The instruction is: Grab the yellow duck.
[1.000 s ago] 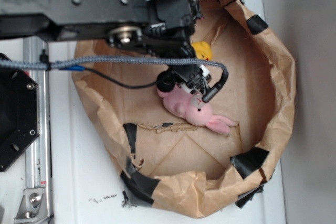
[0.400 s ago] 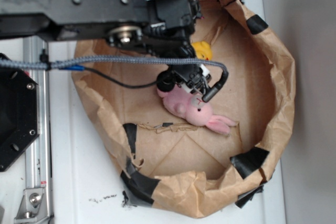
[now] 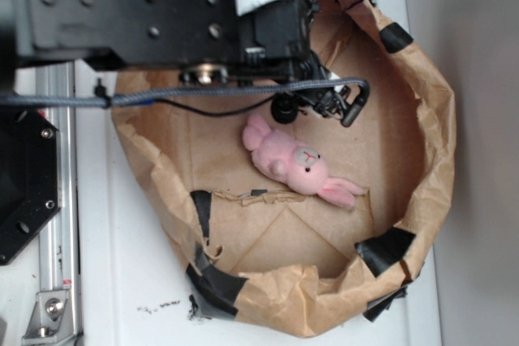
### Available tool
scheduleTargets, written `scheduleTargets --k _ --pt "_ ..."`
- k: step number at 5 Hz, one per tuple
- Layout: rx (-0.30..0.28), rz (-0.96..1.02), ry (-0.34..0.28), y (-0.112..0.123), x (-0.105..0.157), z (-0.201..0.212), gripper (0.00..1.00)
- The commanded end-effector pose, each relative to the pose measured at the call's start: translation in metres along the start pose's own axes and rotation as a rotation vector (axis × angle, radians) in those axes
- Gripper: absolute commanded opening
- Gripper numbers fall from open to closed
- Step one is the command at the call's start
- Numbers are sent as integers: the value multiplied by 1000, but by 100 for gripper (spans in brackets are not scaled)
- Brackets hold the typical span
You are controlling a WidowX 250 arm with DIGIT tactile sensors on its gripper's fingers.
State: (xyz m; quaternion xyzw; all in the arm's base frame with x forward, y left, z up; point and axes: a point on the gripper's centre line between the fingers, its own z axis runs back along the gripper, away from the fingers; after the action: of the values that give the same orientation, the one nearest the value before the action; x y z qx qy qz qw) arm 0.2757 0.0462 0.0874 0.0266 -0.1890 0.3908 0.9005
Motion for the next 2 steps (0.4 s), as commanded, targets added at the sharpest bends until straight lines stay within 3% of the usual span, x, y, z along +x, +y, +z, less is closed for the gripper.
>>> scheduleTargets --k 1,2 --pt "77 41 -32 10 14 -15 100" --pt "89 38 -17 10 15 -26 100"
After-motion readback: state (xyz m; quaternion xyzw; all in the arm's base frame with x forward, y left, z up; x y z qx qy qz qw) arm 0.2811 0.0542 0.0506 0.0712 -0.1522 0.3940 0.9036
